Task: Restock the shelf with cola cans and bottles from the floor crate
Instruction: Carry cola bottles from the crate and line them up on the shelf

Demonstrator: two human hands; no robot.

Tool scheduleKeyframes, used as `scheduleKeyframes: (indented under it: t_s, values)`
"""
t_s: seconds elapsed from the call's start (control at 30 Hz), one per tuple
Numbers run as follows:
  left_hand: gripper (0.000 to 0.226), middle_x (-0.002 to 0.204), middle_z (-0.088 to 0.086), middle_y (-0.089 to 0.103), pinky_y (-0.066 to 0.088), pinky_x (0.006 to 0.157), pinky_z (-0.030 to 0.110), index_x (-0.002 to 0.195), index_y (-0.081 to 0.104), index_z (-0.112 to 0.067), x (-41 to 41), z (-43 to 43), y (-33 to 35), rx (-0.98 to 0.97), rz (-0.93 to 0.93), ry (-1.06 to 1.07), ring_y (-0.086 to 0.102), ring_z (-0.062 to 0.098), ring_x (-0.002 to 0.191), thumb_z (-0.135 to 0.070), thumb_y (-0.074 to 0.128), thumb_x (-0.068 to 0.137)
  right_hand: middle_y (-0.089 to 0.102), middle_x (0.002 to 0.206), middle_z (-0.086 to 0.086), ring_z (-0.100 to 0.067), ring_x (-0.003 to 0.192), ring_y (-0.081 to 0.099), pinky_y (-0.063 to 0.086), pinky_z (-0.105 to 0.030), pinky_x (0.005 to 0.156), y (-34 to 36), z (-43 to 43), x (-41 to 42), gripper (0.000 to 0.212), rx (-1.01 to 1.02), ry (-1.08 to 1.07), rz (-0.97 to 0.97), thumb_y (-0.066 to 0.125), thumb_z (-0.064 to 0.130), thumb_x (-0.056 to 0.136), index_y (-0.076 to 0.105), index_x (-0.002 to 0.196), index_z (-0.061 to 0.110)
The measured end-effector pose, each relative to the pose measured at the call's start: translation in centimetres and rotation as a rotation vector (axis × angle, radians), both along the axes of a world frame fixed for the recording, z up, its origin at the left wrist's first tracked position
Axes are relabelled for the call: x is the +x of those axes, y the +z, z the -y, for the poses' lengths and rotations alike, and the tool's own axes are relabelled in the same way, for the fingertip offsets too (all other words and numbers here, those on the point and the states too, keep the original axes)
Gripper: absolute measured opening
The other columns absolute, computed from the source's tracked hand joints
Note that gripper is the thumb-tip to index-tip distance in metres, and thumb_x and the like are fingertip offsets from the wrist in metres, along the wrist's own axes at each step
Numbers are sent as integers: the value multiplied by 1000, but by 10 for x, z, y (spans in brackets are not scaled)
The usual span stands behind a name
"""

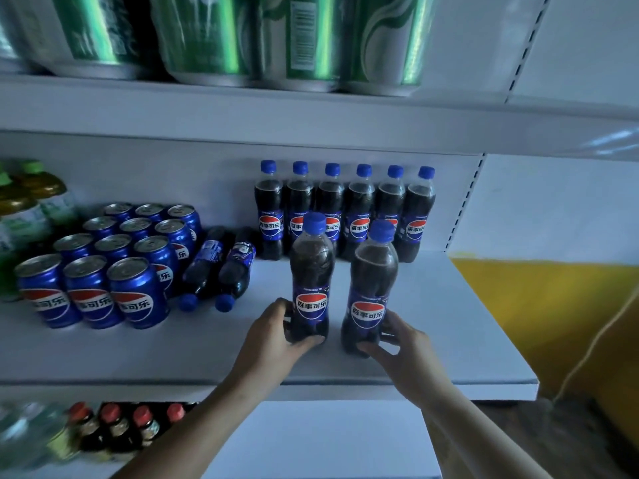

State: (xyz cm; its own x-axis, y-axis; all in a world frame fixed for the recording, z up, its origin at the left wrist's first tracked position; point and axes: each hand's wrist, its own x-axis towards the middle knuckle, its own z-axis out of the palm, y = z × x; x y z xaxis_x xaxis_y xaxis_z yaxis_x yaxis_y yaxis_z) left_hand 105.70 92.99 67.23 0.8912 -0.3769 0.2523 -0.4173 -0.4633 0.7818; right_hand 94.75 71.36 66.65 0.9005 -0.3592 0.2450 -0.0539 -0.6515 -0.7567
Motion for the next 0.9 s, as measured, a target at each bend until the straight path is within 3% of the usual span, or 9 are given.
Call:
scheduleKeyframes:
  t_s: [0.23, 0.43, 0.57, 0.67, 0.9]
  values:
    - [47, 92, -10, 70, 54, 74, 29, 96, 59, -22, 21, 3, -6, 23, 56, 36, 66, 5, 82, -44, 90, 68, 76, 110, 12, -5, 106, 70, 56, -34, 96, 2, -14, 37, 42, 25, 90, -16, 76, 24, 85, 62, 125, 24]
    - [46, 92, -4, 71, 52, 72, 30, 97, 63, -16, 52, -1, 0, 112, 81, 60, 67, 15, 83, -42, 90, 70, 70, 117, 4, -15, 107, 69, 56, -40, 96, 7, -18, 71, 48, -8, 129, -27, 68, 35, 83, 59, 129, 22]
    - [57, 111, 3, 65, 51, 86, 34, 112, 60, -12, 70, -2, 1, 140, 116, 94, 64, 22, 104, -38, 90, 71, 55, 108, -3, -26, 99, 65, 55, -46, 94, 8, -22, 98, 47, -46, 116, -58, 71, 31, 84, 59, 127, 16]
    - [76, 128, 9, 57, 48, 101, 41, 130, 51, -8, 81, 1, 3, 149, 152, 123, 57, 28, 122, -32, 91, 70, 55, 111, -7, -28, 102, 61, 51, -39, 92, 9, -24, 116, 39, -119, 110, -118, 72, 24, 91, 59, 125, 11]
    - [69, 113, 10, 58, 45, 94, 44, 105, 63, -7, 118, 1, 16, 543, 413, 264, 56, 32, 111, -58, 86, 64, 60, 119, -7, -29, 108, 62, 53, -44, 90, 18, -26, 153, 40, -240, 85, -209, 69, 36, 90, 59, 123, 15]
